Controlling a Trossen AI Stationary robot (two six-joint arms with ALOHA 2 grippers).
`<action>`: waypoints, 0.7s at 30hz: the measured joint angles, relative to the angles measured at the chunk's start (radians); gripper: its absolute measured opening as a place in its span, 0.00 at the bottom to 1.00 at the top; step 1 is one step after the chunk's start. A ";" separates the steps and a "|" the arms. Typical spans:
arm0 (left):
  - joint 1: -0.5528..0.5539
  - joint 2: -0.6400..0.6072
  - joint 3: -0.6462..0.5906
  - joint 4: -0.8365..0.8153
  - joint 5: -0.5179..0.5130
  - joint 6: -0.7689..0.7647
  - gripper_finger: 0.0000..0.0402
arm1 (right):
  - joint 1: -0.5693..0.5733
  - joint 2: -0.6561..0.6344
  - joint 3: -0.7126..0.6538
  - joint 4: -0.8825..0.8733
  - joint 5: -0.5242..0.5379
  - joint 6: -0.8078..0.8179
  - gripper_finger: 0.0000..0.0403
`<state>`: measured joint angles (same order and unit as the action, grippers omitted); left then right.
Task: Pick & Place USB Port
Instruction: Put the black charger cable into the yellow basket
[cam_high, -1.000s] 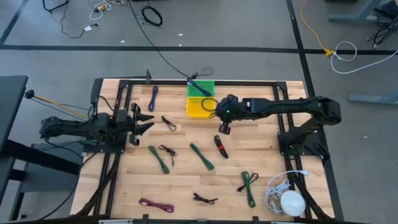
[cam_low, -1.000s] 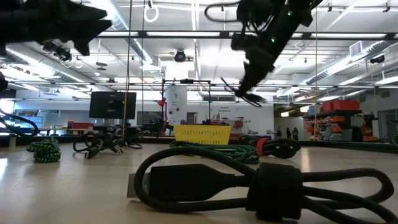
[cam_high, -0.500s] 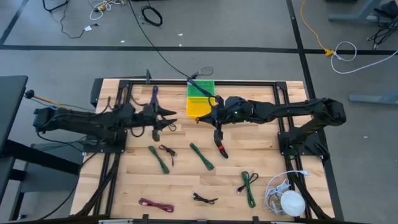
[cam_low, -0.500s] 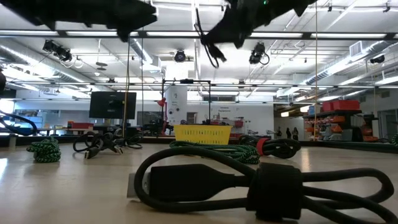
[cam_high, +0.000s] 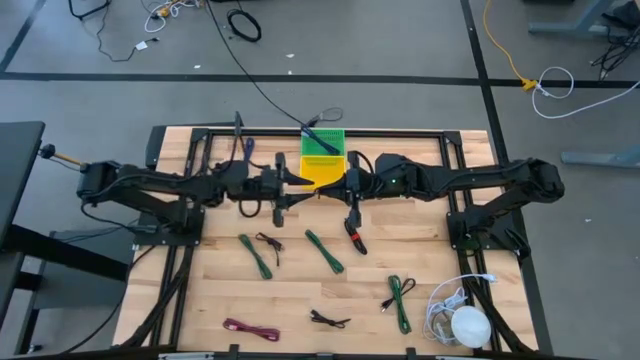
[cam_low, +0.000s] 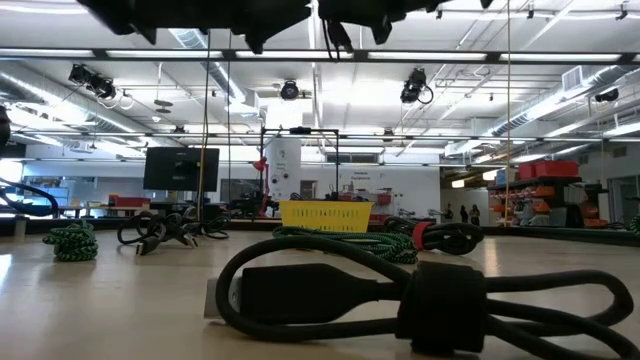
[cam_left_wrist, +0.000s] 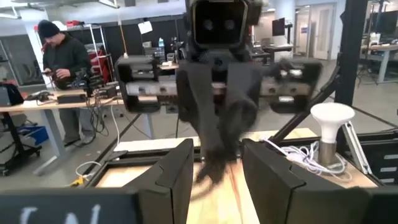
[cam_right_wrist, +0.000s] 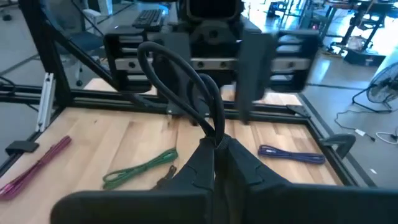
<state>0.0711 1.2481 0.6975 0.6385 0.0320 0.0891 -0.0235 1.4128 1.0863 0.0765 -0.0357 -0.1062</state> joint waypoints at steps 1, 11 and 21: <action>0.000 0.011 0.013 -0.002 0.006 0.003 0.35 | 0.002 0.000 0.000 0.000 0.001 -0.001 0.02; -0.001 0.064 0.075 0.002 0.028 0.002 0.32 | 0.000 0.002 0.001 -0.010 0.006 -0.002 0.03; -0.001 0.063 0.075 0.004 -0.005 0.006 0.16 | 0.000 0.001 0.001 -0.010 0.009 -0.006 0.02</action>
<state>0.0700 1.3109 0.7723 0.6424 0.0275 0.0949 -0.0238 1.4136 1.0870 0.0661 -0.0265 -0.1127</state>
